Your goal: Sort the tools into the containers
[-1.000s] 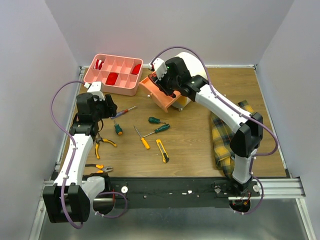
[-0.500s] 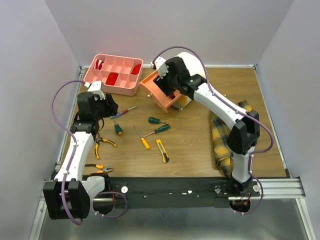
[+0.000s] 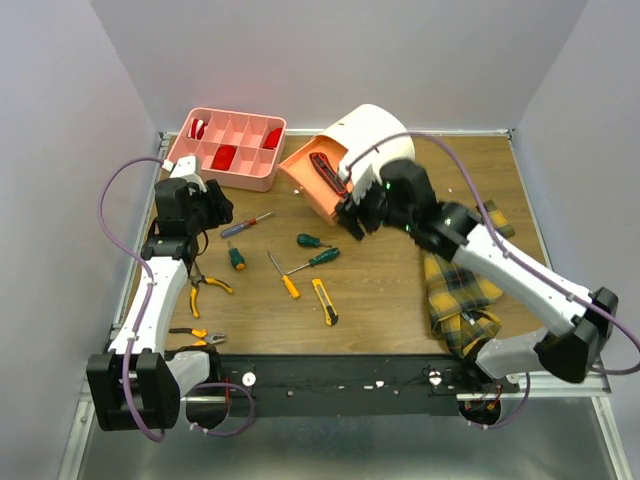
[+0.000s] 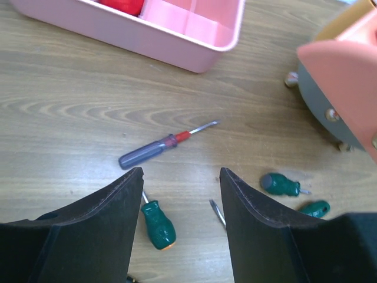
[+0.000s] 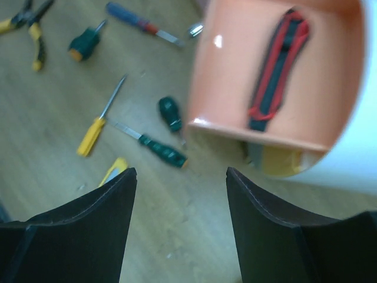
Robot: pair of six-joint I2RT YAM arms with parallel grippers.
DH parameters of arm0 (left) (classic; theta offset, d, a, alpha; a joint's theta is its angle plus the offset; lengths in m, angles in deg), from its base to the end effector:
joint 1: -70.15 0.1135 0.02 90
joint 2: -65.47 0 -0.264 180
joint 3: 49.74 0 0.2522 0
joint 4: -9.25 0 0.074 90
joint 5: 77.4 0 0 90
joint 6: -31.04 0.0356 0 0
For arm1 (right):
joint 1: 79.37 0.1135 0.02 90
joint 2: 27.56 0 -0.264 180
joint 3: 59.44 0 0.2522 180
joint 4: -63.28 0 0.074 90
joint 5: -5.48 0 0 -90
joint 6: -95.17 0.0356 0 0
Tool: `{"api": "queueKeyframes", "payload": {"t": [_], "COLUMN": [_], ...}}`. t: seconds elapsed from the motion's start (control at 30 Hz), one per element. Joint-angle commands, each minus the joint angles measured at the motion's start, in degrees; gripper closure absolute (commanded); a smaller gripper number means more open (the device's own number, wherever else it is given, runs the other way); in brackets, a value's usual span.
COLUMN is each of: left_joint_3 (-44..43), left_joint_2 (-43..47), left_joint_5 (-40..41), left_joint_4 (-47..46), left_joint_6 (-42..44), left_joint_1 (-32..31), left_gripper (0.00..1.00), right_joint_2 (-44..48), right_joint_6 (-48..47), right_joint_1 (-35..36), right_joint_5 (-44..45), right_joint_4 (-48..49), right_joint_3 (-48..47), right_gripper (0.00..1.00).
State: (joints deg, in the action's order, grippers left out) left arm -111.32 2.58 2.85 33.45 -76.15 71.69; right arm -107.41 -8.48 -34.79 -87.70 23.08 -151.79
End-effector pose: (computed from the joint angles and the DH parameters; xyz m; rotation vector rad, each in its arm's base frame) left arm 0.2504 0.0007 0.2957 -0.2218 2.0139 -0.3447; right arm 0.2242 0.2237 0.3770 -1.0406 1.7969 0.3902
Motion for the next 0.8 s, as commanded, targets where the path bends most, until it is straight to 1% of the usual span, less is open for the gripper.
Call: {"api": "queueKeyframes", "payload": {"t": [0.0, 0.03, 0.07, 0.1, 0.17, 0.23, 0.27, 0.37, 0.4, 0.57, 0.6, 0.67, 0.7, 0.77], "left_joint_3": [-1.5, -1.4, -1.1, -0.9, -0.7, 0.3, 0.5, 2.1, 3.2, 6.8, 7.6, 8.2, 8.3, 8.4], "left_joint_2": [0.0, 0.3, 0.3, 0.4, 1.4, 3.1, 3.9, 7.0, 7.8, 12.9, 13.4, 14.7, 15.2, 15.9], "left_joint_5": [9.3, 10.9, 11.5, 11.8, 11.5, 12.1, 12.4, 12.7, 12.6, 11.7, 11.7, 11.4, 11.4, 11.3], "left_joint_4": [3.5, 4.0, 4.4, 4.5, 4.0, 3.2, 2.5, 2.1, 2.1, 1.9, 2.0, 2.2, 2.3, 2.4], "left_joint_6": [-4.4, -4.8, -5.0, -4.6, -2.9, -1.9, -1.6, -1.0, -0.7, -1.0, -1.2, -1.7, -1.9, -2.1], "left_joint_1": [0.3, 0.3, 0.4, 0.3, 0.3, 0.3, 0.4, 0.3, 0.3, 0.4, 0.5, 0.4, 0.4, 0.5], "left_gripper": [0.35, 0.35, 0.35, 0.35, 0.35, 0.35, 0.35, 0.35, 0.35, 0.34, 0.34, 0.34, 0.34, 0.34], "right_joint_2": [2.3, 1.6, 0.9, -0.4, -0.9, -2.6, -3.5, -8.3, -9.3, -16.1, -17.1, -20.2, -21.1, -22.8], "right_joint_6": [7.6, 9.4, 13.4, 16.3, 22.1, 25.0, 28.3, 34.3, 35.3, 38.8, 39.6, 41.9, 42.8, 44.6], "right_joint_1": [8.3, 9.5, 10.4, 11.2, 13.4, 16.5, 17.3, 18.7, 18.8, 18.9, 18.8, 18.9, 18.9, 18.9], "right_joint_5": [1.5, 1.7, 2.8, 4.9, 6.3, 7.9, 8.8, 7.5, 7.2, 7.8, 8.2, 10.2, 10.8, 11.4], "right_joint_4": [0.9, 0.1, -1.2, -0.9, 2.4, 4.5, 5.6, 5.3, 5.1, 4.9, 4.5, 2.9, 2.5, 2.0], "right_joint_3": [11.1, 11.9, 13.0, 14.2, 18.5, 20.5, 21.3, 21.8, 21.7, 19.3, 18.7, 16.7, 16.2, 14.5], "right_gripper": [0.30, 0.27, 0.24, 0.16, 0.15, 0.14, 0.13, 0.11, 0.00, 0.00, 0.02, 0.07, 0.13, 0.20]}}
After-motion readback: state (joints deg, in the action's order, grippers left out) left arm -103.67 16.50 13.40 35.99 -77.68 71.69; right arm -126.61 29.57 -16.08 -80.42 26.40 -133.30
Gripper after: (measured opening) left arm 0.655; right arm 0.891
